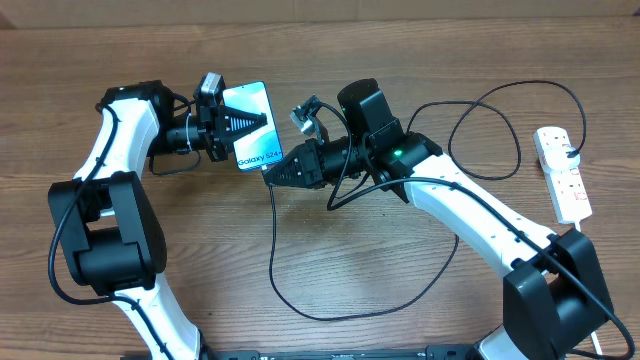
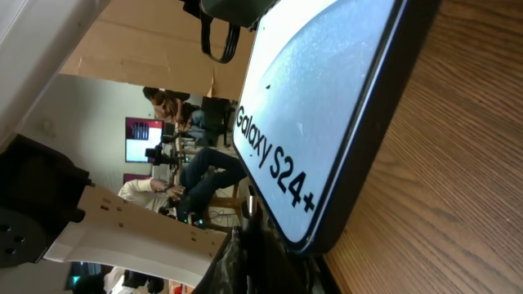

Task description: Plug charger to phone and switch on socket

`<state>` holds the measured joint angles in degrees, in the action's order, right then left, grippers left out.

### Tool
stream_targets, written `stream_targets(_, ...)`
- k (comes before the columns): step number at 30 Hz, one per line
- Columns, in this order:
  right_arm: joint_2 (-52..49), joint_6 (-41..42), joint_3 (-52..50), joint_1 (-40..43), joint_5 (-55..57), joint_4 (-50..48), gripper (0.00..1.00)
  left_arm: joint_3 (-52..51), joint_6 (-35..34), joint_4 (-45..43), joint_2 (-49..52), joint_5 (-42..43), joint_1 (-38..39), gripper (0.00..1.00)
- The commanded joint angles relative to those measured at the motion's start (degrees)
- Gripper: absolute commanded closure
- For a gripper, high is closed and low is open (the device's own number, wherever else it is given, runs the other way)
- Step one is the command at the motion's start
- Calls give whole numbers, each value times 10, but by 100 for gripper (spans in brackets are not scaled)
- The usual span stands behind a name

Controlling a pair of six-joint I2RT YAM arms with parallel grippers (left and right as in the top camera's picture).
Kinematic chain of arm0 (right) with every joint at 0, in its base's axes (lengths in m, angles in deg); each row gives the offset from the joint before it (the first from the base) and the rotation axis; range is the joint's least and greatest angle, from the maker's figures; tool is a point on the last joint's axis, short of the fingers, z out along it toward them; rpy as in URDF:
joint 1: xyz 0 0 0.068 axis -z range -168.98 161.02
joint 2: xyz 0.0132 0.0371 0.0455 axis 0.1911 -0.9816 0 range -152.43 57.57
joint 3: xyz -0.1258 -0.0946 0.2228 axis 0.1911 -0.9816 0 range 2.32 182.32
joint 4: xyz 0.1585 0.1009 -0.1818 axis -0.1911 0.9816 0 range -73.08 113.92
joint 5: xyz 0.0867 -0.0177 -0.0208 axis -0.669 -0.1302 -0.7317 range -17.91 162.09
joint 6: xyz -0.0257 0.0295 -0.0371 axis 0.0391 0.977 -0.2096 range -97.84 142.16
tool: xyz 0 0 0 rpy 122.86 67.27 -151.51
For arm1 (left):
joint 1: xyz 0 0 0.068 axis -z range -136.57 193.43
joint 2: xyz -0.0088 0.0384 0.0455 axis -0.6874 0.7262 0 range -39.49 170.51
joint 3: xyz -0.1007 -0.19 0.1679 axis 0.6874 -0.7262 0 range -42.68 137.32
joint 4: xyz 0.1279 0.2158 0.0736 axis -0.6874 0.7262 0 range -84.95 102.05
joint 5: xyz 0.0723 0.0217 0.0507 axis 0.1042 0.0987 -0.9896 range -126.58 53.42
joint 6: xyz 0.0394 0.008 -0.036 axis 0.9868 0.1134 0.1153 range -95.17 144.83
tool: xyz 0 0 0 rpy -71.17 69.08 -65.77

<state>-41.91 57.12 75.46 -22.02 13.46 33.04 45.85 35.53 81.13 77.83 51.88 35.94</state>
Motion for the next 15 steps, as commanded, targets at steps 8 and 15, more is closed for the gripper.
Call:
stream_targets(8,4,9,7,-1,0,-2,96,0,-5,2,-8,21,1,96)
stream_targets(15,4,11,7,-3,1,-2,96,0,-18,2,-8,21,0,96)
